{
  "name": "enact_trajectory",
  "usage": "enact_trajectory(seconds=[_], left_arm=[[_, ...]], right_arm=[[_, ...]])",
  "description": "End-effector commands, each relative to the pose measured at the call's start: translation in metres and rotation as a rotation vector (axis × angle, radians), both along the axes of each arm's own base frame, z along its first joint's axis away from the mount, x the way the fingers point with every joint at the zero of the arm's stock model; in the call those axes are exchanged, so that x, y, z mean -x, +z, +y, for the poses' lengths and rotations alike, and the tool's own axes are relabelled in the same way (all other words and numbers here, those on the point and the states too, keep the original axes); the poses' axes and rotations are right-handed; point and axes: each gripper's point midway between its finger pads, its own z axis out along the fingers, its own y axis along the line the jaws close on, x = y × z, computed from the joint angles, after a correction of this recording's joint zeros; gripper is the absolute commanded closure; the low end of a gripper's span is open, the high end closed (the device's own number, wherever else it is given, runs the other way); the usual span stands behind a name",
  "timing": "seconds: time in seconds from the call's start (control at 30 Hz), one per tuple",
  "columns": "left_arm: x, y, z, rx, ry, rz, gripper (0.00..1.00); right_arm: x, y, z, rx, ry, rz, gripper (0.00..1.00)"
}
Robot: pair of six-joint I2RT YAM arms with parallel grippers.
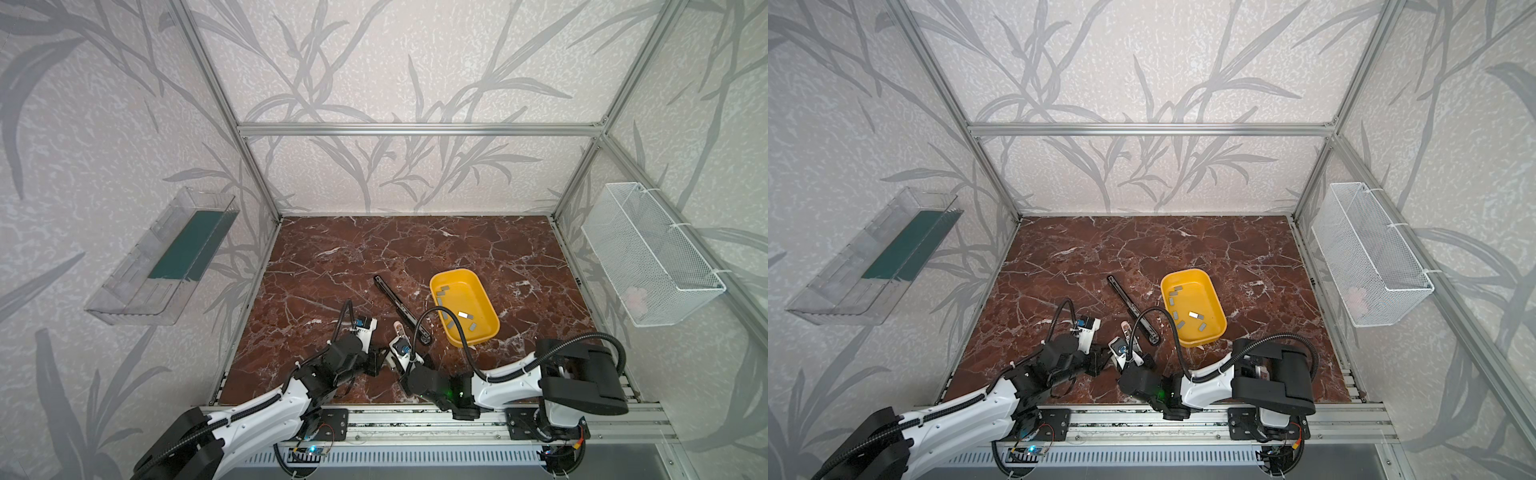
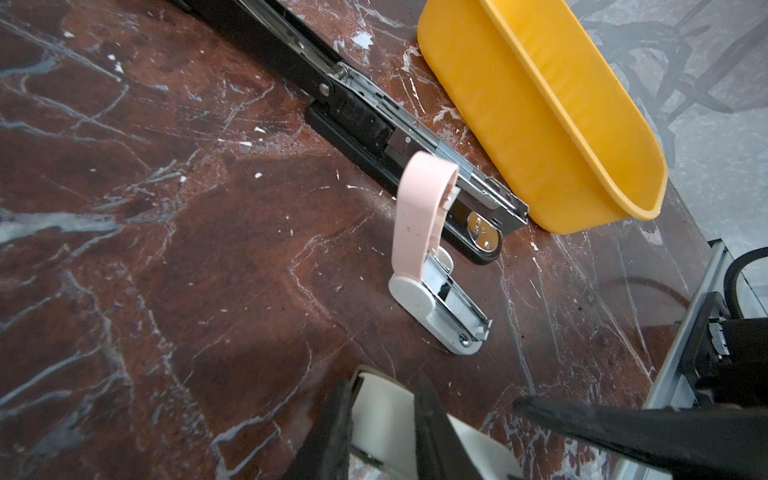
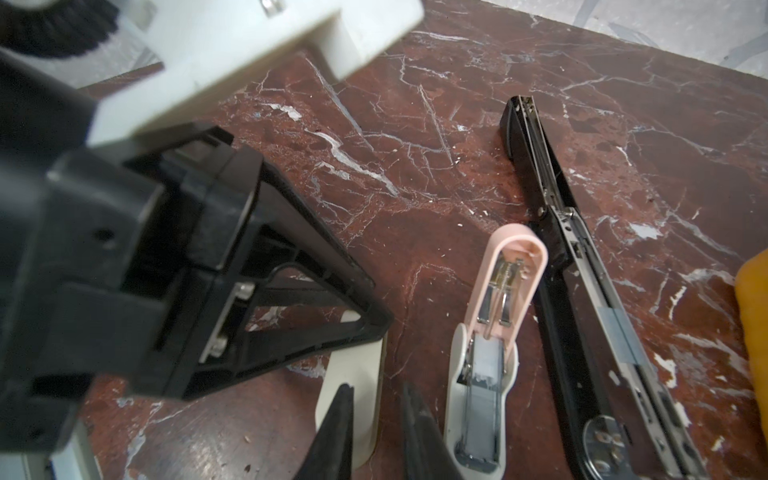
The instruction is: Load the staples into the stapler
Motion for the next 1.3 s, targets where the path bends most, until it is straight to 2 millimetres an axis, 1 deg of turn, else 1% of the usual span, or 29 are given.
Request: enact_trajectory(seconds=[0.0,0.57,0.8,0.9,1.0,1.1,1.17,1.27], left_arm=[[0.004,-0.009,0.005,-0.024,0.004,0.014,0.72],[0.004,-0.008,0.004,-0.023,0.003,0.012,0.72],[0.004,-0.008,0.004,-0.024,0.005,0.012,0.72],[0.004,-0.009,0.005,-0.025,0.004,0.014,0.72],[0.004,-0.008,0.004,-0.025,0.004,0.01,0.72],[0.001,-0.006,0.006,-0.036,0.017,0.004,0.71],[-0.005,0.0,0.015,-0.059,0.077,-0.007,0.62],[-0.016,0.015,0.03,-0.056,0.184,-0.053,0.54]], right_arm=[[-0.003,-0.01,0.001,0.021,-0.017,0.009,0.78],[0.001,-0.046,-0.006,0.065,-0.027,0.058,0.82],[0.002,-0.06,-0.016,0.086,-0.047,0.05,0.82],[0.003,-0.062,-0.018,0.081,-0.044,0.052,0.82],[0.003,-0.057,-0.014,0.071,-0.032,0.045,0.82],[0.002,-0.039,-0.006,0.068,-0.01,0.017,0.76],[0.0,-0.02,0.0,0.068,-0.004,-0.01,0.73],[-0.005,0.008,0.005,0.064,-0.009,-0.052,0.67]])
